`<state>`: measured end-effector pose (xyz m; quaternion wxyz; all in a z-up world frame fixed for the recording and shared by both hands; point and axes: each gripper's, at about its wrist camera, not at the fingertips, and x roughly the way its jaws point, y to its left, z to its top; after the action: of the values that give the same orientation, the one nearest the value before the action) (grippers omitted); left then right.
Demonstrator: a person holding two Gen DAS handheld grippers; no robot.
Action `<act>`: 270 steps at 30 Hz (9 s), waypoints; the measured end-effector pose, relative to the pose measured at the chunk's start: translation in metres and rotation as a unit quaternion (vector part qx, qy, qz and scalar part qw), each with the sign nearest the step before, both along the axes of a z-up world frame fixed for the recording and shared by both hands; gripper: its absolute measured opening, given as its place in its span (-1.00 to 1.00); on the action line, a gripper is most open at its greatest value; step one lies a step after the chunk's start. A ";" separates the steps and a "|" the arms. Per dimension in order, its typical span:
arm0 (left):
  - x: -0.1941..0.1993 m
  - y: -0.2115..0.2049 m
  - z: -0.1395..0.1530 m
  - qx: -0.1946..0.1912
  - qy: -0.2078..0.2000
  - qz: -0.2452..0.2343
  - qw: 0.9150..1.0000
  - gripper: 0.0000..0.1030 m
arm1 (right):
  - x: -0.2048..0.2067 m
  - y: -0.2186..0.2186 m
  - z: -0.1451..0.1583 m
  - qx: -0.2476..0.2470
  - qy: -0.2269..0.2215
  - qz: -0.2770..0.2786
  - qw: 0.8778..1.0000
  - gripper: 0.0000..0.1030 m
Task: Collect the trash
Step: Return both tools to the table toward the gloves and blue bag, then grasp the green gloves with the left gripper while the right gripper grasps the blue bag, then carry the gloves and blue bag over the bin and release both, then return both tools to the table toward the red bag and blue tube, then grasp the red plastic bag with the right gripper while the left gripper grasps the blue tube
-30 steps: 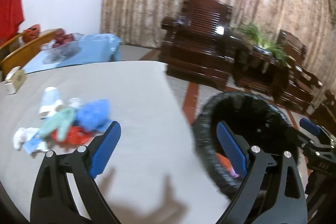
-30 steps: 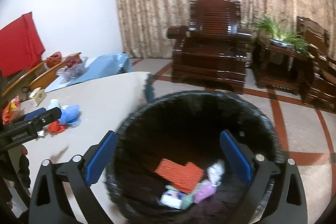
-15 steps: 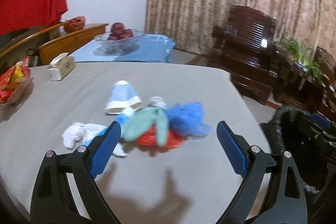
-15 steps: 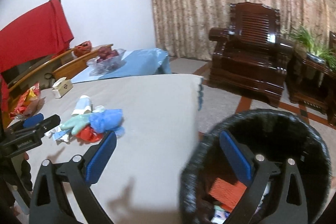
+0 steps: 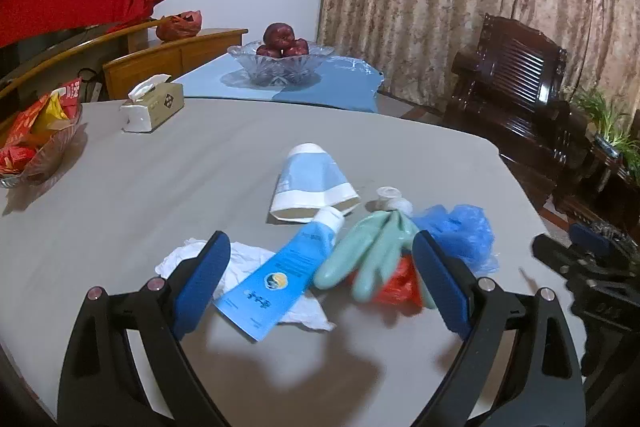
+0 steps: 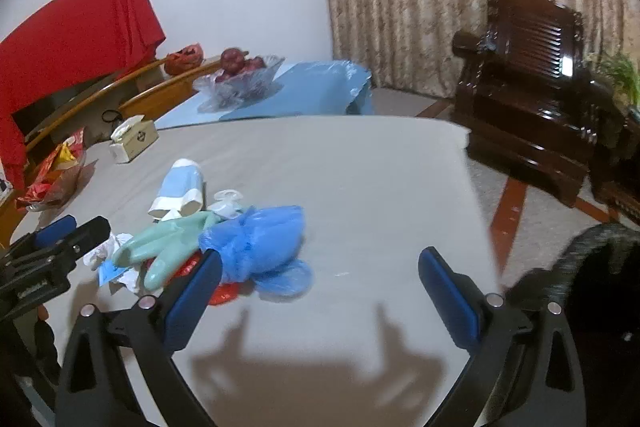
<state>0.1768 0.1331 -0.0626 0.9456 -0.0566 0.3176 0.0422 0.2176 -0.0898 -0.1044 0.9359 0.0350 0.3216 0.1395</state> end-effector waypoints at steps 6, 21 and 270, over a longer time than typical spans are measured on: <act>0.009 0.009 -0.010 0.001 0.006 0.004 1.000 0.72 | 0.016 0.026 -0.016 0.004 0.010 0.018 1.000 0.87; 0.020 0.013 -0.017 -0.009 0.012 -0.009 1.000 0.67 | 0.035 0.043 -0.031 0.033 0.054 0.091 0.994 -0.39; 0.033 -0.046 -0.031 -0.080 0.072 -0.115 0.987 -0.37 | -0.009 -0.015 -0.026 0.015 0.054 0.012 0.998 -0.40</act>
<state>0.2097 0.0869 -0.0939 0.9112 -0.0918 0.3918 -0.0888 0.2089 -0.1049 -0.1300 0.9147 0.0522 0.3700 0.1537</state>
